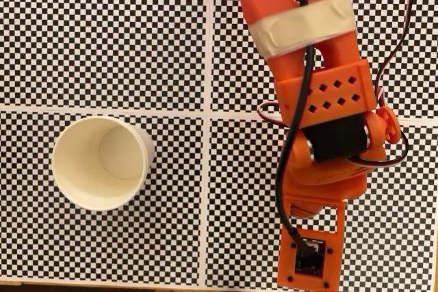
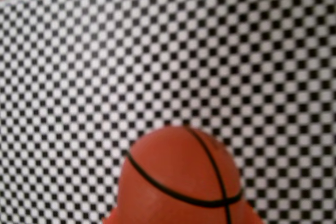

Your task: Grasp basketball and place into cup.

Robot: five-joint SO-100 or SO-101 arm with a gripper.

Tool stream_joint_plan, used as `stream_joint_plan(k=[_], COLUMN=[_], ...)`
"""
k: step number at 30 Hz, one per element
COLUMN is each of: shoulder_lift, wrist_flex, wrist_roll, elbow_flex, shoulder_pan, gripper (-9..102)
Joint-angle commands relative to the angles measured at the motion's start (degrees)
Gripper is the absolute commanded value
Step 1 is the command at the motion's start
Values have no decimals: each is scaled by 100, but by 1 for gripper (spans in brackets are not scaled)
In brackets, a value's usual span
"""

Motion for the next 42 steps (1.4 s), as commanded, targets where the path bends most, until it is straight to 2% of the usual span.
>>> stream_joint_plan(k=[1,31,42], shoulder_lift=[598,3841,5106], wrist_flex=[-18,-18,-62], wrist_roll=[-70,-1661,-2074], elbow_flex=[26,1573,2707], shoulder_pan=[141,1723,2320], gripper=[0,0,0])
